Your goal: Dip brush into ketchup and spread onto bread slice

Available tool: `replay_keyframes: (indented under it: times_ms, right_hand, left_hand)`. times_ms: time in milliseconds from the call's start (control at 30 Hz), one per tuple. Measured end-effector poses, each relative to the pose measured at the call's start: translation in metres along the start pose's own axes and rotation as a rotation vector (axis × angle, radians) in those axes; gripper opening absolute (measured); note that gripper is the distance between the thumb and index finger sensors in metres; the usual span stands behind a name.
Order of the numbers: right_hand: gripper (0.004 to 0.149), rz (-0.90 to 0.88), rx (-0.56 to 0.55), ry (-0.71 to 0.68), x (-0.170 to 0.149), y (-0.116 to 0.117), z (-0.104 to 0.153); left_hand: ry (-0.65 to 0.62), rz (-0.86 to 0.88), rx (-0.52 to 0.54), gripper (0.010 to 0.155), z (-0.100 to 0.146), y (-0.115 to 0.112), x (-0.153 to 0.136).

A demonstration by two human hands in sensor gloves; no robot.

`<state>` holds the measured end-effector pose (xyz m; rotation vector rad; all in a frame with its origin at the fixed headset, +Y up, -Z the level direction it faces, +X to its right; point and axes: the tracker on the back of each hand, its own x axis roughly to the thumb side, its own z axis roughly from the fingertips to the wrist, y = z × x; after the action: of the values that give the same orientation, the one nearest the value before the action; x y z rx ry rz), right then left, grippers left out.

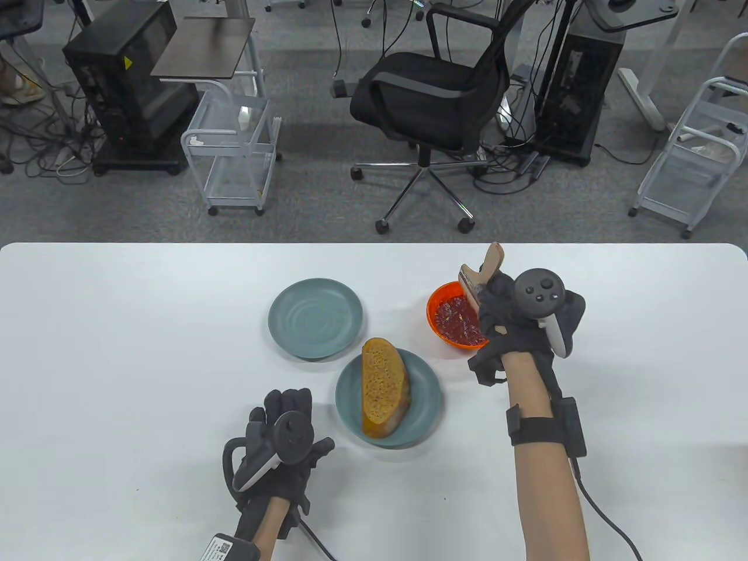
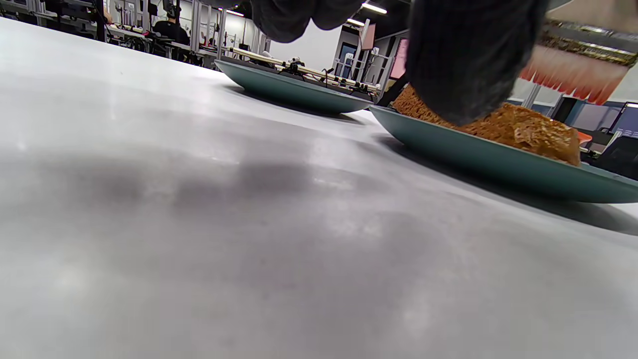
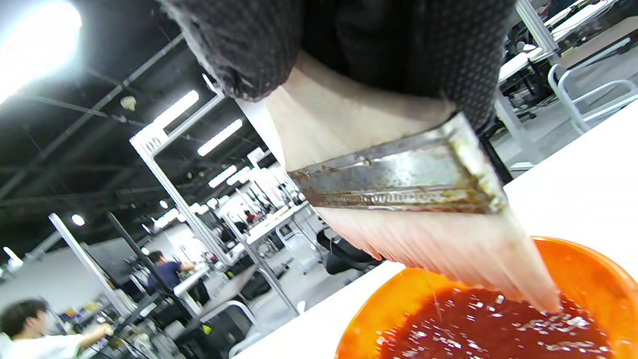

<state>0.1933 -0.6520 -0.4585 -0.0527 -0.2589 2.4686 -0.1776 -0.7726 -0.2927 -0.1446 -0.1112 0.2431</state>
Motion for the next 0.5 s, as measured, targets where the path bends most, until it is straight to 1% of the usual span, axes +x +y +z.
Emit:
replay_keyframes:
  times_ms: [133, 200, 267, 433, 500]
  right_hand:
    - [0.053, -0.003, 0.024, 0.029, -0.004, 0.017, -0.011]
    - [0.053, 0.011, 0.02, 0.02, -0.005, 0.025, -0.013]
    - [0.053, 0.042, 0.027, 0.024, -0.007, 0.03, -0.015]
    - [0.053, 0.02, 0.04, 0.054, -0.013, 0.044, -0.019]
    - [0.054, 0.049, 0.034, 0.06, -0.013, 0.047, -0.02]
  left_hand:
    - [-0.003, -0.009, -0.007, 0.088, -0.001, -0.001, -0.002]
    - [-0.004, -0.004, -0.012, 0.088, -0.001, -0.002, -0.003]
    - [0.001, 0.004, -0.024, 0.088, -0.002, -0.003, -0.004]
    - [0.004, 0.016, -0.024, 0.087, -0.002, -0.003, -0.009]
    - [0.004, 0.021, -0.022, 0.087, -0.002, -0.003, -0.01]
